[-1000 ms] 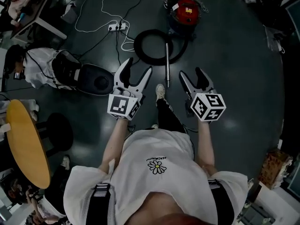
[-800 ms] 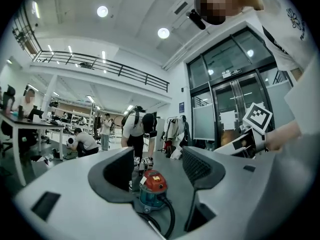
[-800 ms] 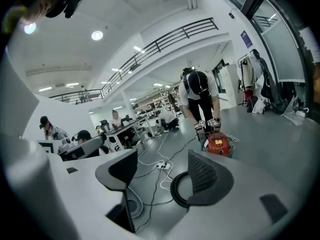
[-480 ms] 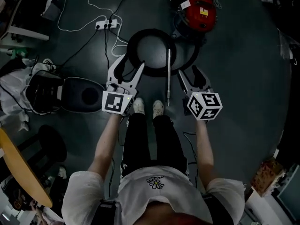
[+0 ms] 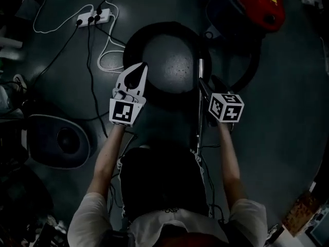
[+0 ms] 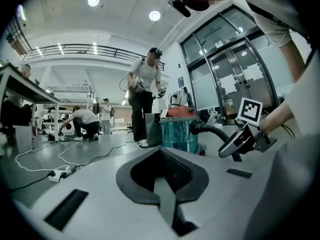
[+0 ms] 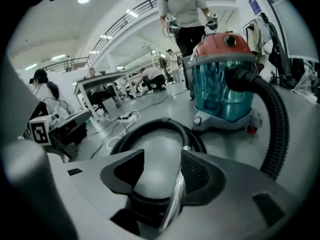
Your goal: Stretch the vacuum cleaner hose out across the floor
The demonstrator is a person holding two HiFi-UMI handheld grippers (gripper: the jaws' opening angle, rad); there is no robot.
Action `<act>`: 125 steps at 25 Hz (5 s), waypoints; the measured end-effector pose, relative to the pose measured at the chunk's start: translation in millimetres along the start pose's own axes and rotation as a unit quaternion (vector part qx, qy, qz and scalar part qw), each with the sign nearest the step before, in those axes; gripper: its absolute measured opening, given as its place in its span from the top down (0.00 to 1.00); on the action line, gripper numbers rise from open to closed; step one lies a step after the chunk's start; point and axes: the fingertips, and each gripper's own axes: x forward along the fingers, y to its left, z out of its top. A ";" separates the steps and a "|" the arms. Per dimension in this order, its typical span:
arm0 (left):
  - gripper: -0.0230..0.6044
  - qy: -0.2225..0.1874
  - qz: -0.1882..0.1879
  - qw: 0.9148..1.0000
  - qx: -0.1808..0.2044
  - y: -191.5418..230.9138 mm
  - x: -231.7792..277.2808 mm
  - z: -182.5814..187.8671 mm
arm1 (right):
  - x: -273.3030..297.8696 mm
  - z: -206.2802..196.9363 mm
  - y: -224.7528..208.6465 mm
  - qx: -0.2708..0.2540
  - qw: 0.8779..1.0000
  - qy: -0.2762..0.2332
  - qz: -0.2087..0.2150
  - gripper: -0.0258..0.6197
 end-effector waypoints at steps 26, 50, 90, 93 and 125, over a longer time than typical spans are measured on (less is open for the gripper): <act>0.84 -0.027 0.059 0.998 0.019 51.2 -52.7 -93.2 | 145.5 -63.1 10.4 -0.386 0.896 0.209 0.062 0.56; 0.56 0.053 0.030 0.965 0.254 99.9 -131.8 -11.7 | 51.6 56.2 248.8 -0.864 0.496 -0.085 0.008 0.55; 0.64 0.201 0.336 0.919 -0.044 101.4 -254.5 -161.2 | 159.0 -38.2 303.8 -0.614 0.767 -0.056 0.178 0.56; 0.64 0.170 0.274 0.945 -0.061 95.8 -220.4 -150.2 | 139.3 -21.0 284.6 -0.429 0.875 -0.029 0.221 0.56; 0.64 0.150 -0.026 0.987 0.056 -21.1 -42.2 -176.5 | 167.4 -86.4 -83.2 -0.529 0.806 0.261 -0.047 0.56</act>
